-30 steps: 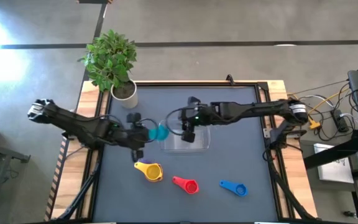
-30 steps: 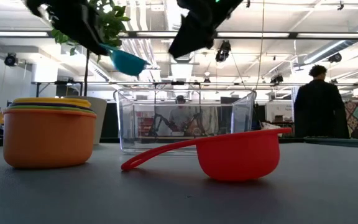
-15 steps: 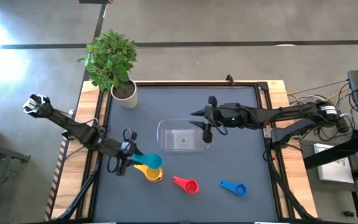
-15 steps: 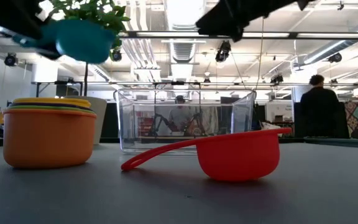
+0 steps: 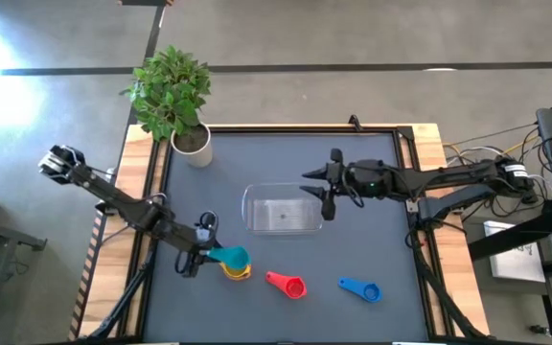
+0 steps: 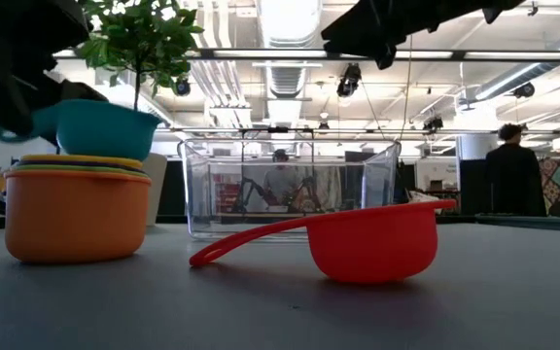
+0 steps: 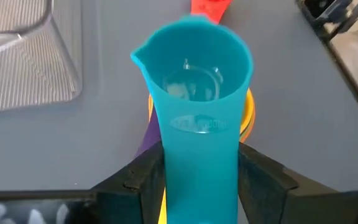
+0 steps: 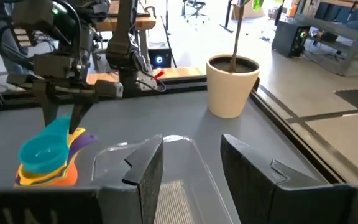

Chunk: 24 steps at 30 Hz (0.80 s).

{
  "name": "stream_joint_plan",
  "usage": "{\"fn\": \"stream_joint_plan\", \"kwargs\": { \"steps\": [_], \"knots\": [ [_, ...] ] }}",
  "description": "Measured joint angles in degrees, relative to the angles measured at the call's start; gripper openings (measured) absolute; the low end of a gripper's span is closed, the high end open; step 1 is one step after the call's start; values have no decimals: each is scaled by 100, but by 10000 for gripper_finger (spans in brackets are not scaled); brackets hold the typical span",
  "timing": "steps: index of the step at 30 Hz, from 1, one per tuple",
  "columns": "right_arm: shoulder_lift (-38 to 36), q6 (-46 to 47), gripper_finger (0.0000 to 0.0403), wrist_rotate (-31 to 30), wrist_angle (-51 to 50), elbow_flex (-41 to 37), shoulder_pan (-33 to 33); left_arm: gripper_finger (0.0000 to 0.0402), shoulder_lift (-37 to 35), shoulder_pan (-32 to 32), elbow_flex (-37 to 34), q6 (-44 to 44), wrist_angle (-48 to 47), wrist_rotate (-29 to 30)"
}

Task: Nest measuring cups in basket
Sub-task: Stack the light blue measuring cup on top of the yellow measuring cup

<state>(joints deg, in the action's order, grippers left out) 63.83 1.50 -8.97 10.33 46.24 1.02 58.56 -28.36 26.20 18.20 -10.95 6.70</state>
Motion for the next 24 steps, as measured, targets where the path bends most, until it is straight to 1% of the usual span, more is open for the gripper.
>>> {"fn": "stream_joint_plan", "kwargs": {
  "steps": [3,10,17,24],
  "knots": [
    [19,0,150,0,-12,1,0,156,134,0,0,101,41,-38],
    [15,46,150,0,9,7,0,156,323,-11,30,233,118,-471],
    [15,159,150,0,24,9,0,157,407,-11,127,202,106,-581],
    [15,225,150,15,24,11,-2,162,407,-11,125,370,-48,-590]
  ]
}}
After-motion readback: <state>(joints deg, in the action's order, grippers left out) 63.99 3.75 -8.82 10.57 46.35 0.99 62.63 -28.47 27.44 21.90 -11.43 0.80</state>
